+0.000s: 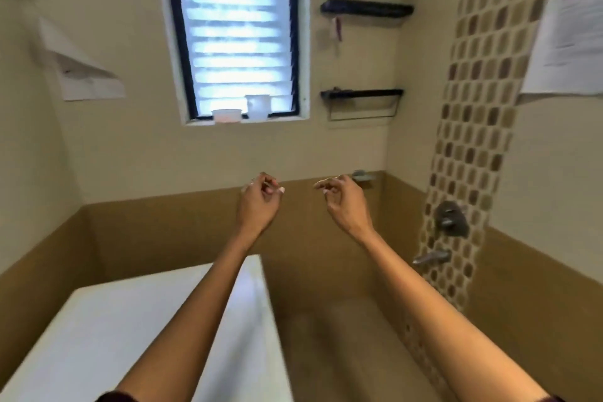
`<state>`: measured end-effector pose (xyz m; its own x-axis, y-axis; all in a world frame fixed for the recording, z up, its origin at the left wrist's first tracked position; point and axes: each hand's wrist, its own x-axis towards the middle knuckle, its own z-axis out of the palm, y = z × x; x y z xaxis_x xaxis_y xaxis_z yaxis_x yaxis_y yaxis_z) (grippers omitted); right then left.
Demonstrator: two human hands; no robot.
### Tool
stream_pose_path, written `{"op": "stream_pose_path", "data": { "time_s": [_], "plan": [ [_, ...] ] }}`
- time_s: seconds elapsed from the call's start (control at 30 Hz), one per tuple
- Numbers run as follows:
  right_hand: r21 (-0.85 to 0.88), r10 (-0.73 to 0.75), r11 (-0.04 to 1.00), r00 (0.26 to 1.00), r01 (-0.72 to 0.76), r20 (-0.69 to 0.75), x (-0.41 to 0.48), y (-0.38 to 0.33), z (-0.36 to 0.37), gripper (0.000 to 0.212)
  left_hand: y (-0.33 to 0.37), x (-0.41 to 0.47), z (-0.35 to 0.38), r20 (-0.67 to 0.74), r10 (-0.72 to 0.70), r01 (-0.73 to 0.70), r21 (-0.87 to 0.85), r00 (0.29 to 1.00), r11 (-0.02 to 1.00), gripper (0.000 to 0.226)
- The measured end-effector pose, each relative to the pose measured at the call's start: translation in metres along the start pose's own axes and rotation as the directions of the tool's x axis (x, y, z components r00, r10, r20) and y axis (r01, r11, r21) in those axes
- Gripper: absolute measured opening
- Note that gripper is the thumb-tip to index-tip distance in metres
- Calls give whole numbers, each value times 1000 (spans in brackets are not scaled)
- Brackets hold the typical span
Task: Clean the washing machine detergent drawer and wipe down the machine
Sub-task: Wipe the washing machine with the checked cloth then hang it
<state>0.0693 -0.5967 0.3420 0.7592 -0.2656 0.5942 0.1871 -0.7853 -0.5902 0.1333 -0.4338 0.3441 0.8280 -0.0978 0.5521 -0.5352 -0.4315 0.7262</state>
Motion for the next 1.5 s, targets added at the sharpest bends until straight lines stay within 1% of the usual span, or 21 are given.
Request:
{"op": "stream_pose_path", "data": {
  "time_s": [0.07,0.2,0.37,0.43,0.5,0.57,0.63,0.8,0.87,0.93,1.03,1.17,1.3,1.4,1.5],
  "plan": [
    [-65,0,998,999,-2,-34,28,33,-49,27,34,26,43,15,64,-64,18,998,998,11],
    [-90,30,995,990,-43,-138,76,91,-120,26,77,71,107,53,159,-162,70,986,984,15],
    [-106,61,991,976,-84,-209,115,146,-155,26,102,126,167,115,156,-169,115,981,979,17],
    [-99,68,991,971,-93,-229,132,166,-155,25,107,150,187,134,126,-141,106,983,984,20],
    [-97,65,991,970,-90,-235,152,186,-148,24,105,174,208,128,61,-68,51,990,996,23],
    [-88,65,992,968,-88,-242,177,204,-137,23,95,199,230,119,7,-7,2,993,1000,24],
    [-91,58,992,969,-82,-239,208,223,-122,23,80,230,253,107,-21,23,-22,994,999,22],
    [-90,36,994,971,-59,-235,307,273,-82,21,48,328,308,62,-6,11,-79,998,997,21],
    [-107,42,992,973,-67,-226,352,290,-75,21,43,370,328,60,-2,8,-91,998,996,21],
    [-111,37,992,970,-65,-239,399,305,-68,21,39,417,346,23,10,-7,-114,1000,993,22],
    [-127,6,991,972,-37,-233,460,324,-58,22,35,478,371,-3,33,-33,-121,999,992,23],
    [-224,-50,975,976,2,-211,529,351,-42,23,24,543,407,19,67,-66,-79,998,995,14],
    [-224,-101,973,977,57,-189,587,375,-25,24,17,601,442,-43,71,-72,-12,997,997,19],
    [-215,-149,970,976,113,-159,630,396,-13,24,13,647,470,-32,5,0,155,999,988,38],
    [-217,-174,966,974,141,-144,673,414,-8,25,9,694,498,31,-67,51,372,997,927,49]
  ]
}}
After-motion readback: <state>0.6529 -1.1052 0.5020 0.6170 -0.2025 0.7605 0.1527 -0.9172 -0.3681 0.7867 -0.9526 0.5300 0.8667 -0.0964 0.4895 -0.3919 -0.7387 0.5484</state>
